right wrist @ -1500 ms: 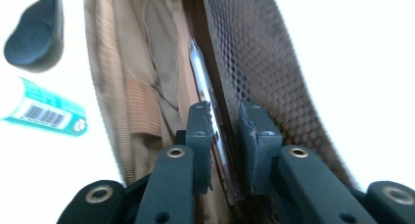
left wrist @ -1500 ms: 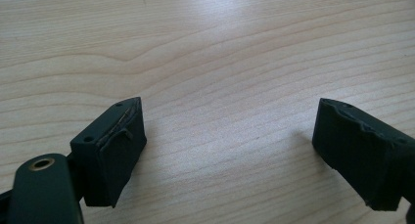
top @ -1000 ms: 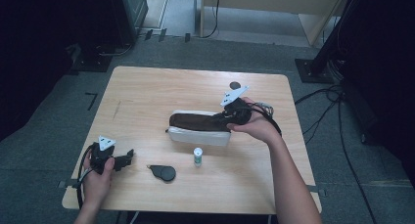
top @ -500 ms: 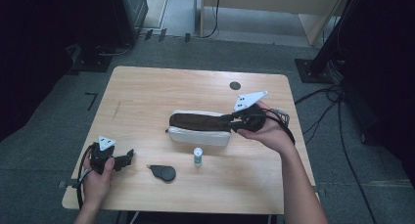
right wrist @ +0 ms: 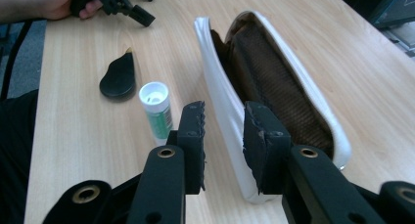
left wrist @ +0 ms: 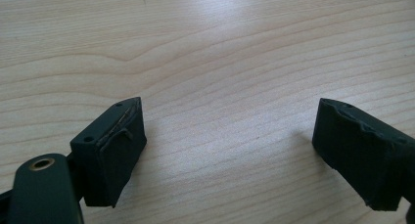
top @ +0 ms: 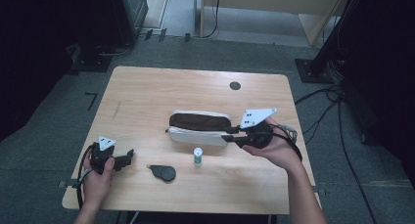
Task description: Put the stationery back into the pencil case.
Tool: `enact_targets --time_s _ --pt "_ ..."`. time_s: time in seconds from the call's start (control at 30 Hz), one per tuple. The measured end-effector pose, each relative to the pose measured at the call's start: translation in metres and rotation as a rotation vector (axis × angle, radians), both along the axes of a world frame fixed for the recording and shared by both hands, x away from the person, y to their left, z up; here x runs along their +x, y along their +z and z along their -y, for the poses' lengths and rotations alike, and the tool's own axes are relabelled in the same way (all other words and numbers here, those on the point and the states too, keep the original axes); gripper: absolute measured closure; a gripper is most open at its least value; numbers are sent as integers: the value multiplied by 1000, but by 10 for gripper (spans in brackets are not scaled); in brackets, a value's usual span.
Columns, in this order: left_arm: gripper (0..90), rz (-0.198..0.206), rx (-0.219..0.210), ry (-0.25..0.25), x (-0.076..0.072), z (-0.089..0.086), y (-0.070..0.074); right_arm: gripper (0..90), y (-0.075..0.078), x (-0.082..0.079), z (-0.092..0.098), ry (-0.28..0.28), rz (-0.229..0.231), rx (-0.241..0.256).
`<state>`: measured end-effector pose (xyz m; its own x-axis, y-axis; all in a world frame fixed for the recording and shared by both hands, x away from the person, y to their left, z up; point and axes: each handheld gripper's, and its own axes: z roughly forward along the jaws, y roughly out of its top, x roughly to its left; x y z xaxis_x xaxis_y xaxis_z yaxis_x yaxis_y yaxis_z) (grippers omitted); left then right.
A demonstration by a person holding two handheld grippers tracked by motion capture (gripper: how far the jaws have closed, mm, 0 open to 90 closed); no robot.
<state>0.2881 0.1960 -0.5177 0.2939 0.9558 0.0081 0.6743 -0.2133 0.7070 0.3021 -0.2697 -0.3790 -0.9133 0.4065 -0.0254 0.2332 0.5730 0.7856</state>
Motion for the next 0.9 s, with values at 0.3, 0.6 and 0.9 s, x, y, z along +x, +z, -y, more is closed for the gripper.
enact_targets --time_s 0.3,0.6,0.9 --pt "125 1 0 1 0 0 0 706 -20 -13 0 15 -32 20" --pt "125 1 0 0 0 0 0 712 -40 -22 -13 57 -59 55" --pt "125 1 0 0 0 0 0 712 -62 -22 -28 69 -68 99"
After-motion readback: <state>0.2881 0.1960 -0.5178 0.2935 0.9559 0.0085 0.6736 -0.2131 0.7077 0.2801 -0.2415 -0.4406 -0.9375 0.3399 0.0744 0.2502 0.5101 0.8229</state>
